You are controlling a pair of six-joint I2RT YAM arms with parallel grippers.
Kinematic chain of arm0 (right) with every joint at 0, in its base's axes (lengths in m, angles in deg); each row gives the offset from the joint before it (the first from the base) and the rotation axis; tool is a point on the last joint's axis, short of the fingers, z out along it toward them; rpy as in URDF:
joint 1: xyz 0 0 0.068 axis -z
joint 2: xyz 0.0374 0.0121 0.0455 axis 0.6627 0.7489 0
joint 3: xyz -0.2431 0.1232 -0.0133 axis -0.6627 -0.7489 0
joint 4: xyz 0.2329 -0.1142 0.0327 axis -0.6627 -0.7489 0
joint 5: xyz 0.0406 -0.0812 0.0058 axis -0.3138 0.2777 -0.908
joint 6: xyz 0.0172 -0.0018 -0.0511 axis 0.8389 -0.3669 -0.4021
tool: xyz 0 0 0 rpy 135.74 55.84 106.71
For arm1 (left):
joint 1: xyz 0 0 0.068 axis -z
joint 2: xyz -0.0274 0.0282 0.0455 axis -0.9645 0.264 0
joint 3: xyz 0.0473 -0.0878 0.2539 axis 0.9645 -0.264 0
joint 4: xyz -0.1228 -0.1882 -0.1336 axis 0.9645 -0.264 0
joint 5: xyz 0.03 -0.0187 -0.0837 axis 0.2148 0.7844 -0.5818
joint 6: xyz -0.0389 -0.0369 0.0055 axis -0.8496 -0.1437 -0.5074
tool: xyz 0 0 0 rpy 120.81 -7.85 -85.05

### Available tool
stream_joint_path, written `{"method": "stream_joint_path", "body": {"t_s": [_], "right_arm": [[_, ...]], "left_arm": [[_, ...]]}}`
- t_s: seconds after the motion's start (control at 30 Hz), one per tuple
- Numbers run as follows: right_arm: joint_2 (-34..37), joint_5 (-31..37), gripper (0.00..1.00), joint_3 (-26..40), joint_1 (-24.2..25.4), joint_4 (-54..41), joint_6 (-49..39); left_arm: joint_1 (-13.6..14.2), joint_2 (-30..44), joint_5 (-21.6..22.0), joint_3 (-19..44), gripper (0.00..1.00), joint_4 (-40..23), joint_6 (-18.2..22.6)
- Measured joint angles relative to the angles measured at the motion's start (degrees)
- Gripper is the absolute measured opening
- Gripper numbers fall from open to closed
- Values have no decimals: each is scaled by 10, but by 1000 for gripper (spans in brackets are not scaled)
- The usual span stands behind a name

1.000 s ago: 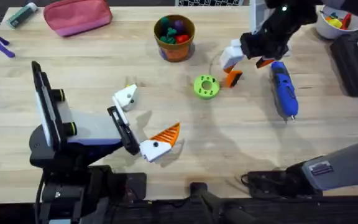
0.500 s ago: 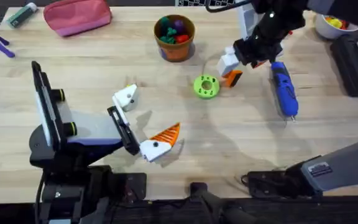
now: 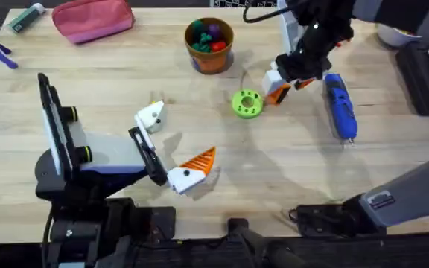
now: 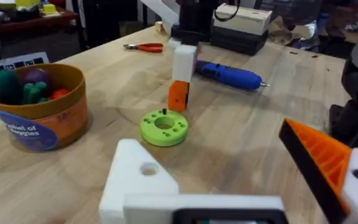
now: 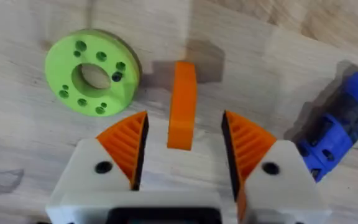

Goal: Pick up the gripper from the table and insert it into the empty holder that is missing its gripper. Then pick up a screw, insert it into the mounting hole, and use the screwdriver to tighten it. Finally, clean up the table by picking up the vegetable and placing it into the bucket.

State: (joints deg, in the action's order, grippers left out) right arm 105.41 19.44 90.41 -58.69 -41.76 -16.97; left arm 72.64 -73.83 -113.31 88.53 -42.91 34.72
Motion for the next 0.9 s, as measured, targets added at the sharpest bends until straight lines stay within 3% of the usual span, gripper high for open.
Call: {"method": "stream_joint_path", "body": {"t_s": [0.23, 0.4, 0.5, 0.6, 0.9], "right_arm": [[0, -2, 605, 0, 0, 5, 11], [0, -2, 462, 0, 0, 6, 18], [0, -2, 283, 0, 0, 6, 20], [0, -5, 40, 0, 0, 7, 22], [0, -9, 15, 0, 0, 9, 22]], "left_arm": [[0, 0, 0, 0, 985, 0, 0], [0, 0, 0, 0, 985, 0, 0], [0, 0, 0, 0, 985, 0, 0], [0, 0, 0, 0, 985, 0, 0], [0, 0, 0, 0, 985, 0, -1]]}}
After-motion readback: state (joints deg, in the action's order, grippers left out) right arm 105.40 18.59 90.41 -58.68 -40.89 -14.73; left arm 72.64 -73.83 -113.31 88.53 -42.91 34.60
